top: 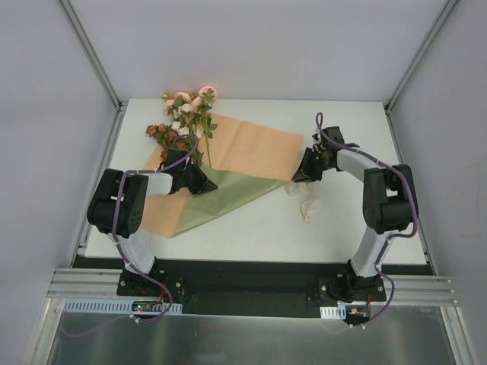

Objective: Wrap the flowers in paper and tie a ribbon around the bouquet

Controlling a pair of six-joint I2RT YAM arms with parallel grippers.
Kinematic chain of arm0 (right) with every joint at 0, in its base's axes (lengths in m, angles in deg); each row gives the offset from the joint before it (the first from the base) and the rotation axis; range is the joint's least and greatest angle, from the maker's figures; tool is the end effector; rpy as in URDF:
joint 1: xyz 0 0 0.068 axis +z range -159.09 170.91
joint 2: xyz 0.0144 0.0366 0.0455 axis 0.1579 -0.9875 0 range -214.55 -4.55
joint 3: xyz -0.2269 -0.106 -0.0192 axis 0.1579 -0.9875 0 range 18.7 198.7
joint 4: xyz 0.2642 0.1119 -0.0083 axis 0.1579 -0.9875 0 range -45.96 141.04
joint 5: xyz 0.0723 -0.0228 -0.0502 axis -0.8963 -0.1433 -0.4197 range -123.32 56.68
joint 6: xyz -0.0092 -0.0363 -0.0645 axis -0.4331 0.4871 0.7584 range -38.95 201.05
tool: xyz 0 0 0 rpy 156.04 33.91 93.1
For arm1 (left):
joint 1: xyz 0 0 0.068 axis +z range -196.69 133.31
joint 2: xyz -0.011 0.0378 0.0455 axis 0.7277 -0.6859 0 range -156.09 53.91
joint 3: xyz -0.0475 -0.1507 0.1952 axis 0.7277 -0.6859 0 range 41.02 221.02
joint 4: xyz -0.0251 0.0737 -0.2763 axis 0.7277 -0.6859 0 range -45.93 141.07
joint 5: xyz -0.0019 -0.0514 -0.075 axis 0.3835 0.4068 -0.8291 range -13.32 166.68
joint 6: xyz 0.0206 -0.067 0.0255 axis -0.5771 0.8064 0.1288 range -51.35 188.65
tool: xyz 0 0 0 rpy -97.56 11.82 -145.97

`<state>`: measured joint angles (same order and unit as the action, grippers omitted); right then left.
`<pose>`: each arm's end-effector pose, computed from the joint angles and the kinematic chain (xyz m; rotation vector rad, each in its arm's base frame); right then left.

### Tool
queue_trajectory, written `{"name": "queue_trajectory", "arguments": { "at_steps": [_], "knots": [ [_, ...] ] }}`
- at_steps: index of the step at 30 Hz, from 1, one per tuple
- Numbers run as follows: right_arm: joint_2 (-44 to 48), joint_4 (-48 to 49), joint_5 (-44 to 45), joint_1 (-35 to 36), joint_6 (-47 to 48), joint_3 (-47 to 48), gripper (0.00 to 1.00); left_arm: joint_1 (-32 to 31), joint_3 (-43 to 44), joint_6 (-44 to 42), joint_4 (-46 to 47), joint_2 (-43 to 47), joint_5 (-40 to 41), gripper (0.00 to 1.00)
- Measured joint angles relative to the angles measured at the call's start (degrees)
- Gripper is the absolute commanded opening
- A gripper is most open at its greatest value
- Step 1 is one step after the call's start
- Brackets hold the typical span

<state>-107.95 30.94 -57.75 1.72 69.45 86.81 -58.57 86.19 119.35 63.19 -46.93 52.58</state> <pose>0.3951 0.1016 0.1324 -0.1540 2.5469 0.6946 0.3506 -0.0998 0.0694 -0.6082 2.4074 -1.0022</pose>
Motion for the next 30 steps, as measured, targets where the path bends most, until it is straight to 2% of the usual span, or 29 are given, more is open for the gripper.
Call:
{"name": "queue_trajectory", "arguments": {
  "at_steps": [5, 10, 14, 23, 26, 27, 30],
  "knots": [
    [-7.3, 0.0, -1.88, -0.7, -0.79, 0.02, 0.0, 0.0, 0.0, 0.02, 0.02, 0.0, -0.07, 0.0],
    [-7.45, -0.87, -1.81, -4.79, -1.68, 0.15, 0.06, 0.0, 0.0, 0.0, 0.04, 0.0, -0.13, 0.0],
    [-6.4, -4.66, 3.63, -8.22, -1.79, 1.14, 0.07, 0.0, 0.0, 0.0, 0.07, 0.0, -0.33, 0.0],
    [-6.29, -10.05, 10.03, -22.21, 0.15, 3.72, 0.13, 0.0, 0.02, 0.0, 0.11, -0.04, -0.57, 0.0],
    [-4.39, -11.74, 13.77, -22.12, 1.33, 3.89, 0.31, 0.0, 0.0, -0.02, 0.13, -0.04, -0.85, 0.0],
    [-3.08, -12.41, 15.43, -21.11, 1.79, 3.87, 0.41, 0.0, 0.02, -0.04, 0.13, -0.04, -0.92, 0.0],
    [3.48, -14.01, 19.67, -14.91, 3.23, 3.87, 0.59, 0.0, 0.02, -0.09, 0.15, -0.04, -0.98, 0.0]
  ]
}}
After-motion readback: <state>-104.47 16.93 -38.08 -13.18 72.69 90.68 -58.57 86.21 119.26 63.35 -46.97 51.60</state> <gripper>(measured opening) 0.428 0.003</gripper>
